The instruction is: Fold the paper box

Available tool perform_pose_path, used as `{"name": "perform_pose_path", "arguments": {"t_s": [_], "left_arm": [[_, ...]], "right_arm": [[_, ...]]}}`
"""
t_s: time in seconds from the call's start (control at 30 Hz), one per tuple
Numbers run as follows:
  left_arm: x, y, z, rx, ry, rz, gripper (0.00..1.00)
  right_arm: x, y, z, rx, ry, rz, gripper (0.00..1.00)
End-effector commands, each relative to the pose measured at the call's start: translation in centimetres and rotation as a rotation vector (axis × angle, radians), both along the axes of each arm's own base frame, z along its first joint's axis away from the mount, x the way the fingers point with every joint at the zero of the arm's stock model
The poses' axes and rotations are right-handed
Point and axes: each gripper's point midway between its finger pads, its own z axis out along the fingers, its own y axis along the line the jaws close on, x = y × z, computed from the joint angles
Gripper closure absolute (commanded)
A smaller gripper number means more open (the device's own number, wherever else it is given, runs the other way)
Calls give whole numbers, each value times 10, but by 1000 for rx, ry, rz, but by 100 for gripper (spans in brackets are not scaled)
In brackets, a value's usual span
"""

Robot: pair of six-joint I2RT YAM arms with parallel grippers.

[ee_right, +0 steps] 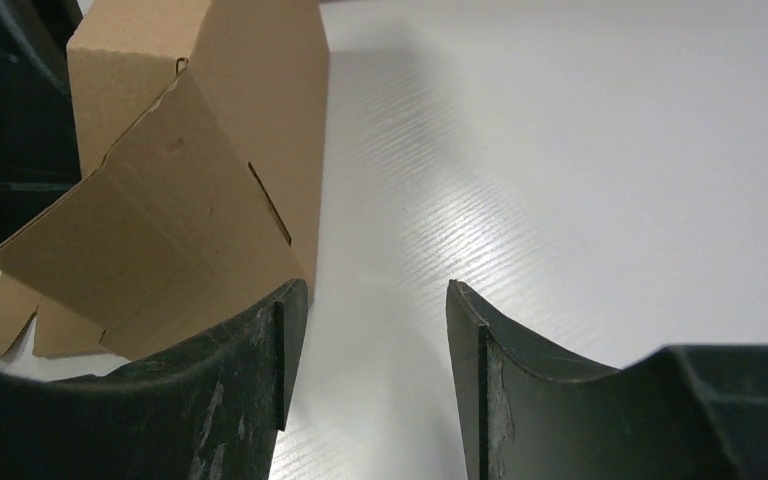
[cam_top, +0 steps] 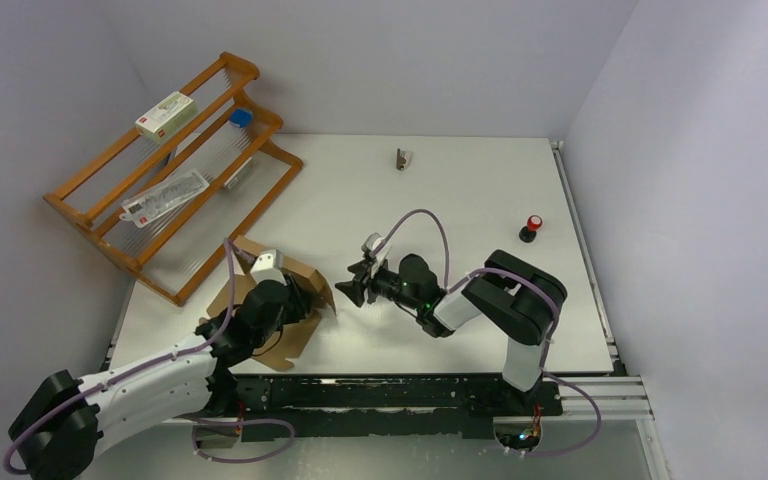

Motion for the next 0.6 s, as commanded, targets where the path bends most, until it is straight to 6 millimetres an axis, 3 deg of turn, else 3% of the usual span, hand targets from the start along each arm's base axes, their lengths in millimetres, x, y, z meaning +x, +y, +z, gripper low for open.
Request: {"name": "perform_pose_path", "arguments": {"t_s": [0.0,0.2,0.57], "left_arm": [[-7,48,-21,145,86,195,64],[-13,68,-34,246,161,273,60],[-13,35,-39,172,192,147,61]], "right_arm": [[-5,12,3,7,-23,69,43],[-13,12,3,4,-1,101,43],[-45,6,5,29,55,158,42]]}}
